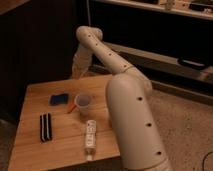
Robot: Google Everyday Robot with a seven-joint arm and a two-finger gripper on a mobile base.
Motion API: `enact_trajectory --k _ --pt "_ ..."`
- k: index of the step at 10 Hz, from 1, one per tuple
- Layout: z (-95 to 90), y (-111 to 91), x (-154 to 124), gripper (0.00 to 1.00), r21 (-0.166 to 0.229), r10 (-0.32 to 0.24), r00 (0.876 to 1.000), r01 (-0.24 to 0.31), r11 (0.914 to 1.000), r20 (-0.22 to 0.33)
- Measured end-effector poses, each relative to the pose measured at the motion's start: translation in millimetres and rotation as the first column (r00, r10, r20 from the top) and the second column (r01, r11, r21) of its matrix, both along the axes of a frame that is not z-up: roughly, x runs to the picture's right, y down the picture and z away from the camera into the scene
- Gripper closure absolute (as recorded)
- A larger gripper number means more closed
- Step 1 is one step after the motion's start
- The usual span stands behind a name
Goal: Place the pepper on the white sponge
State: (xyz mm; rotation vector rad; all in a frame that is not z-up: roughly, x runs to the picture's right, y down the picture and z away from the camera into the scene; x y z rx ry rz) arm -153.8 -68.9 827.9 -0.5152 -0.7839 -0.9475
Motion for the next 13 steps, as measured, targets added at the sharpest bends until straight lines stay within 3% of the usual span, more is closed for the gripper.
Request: enact_trajectory --k 2,4,6,8,13 --pt "-11.0 17.0 14.1 0.2 0.022 -0.019 0.999 0.02 0.9996 -0.044" --pt "-10.9 29.3 14.1 0.2 0.038 -0.024 0.998 0.026 0.999 -0.06" --pt "4.4 49.1 -2.1 0.2 0.029 -0.024 0.999 0.025 0.9993 -0.043" --pt "15.6 51.9 -14.4 0.2 0.03 -0.003 1.0 0.003 0.9995 -0.016" --pt "15.6 49.2 -18.8 0.2 0.133 -0.009 0.997 0.0 0.9912 0.07"
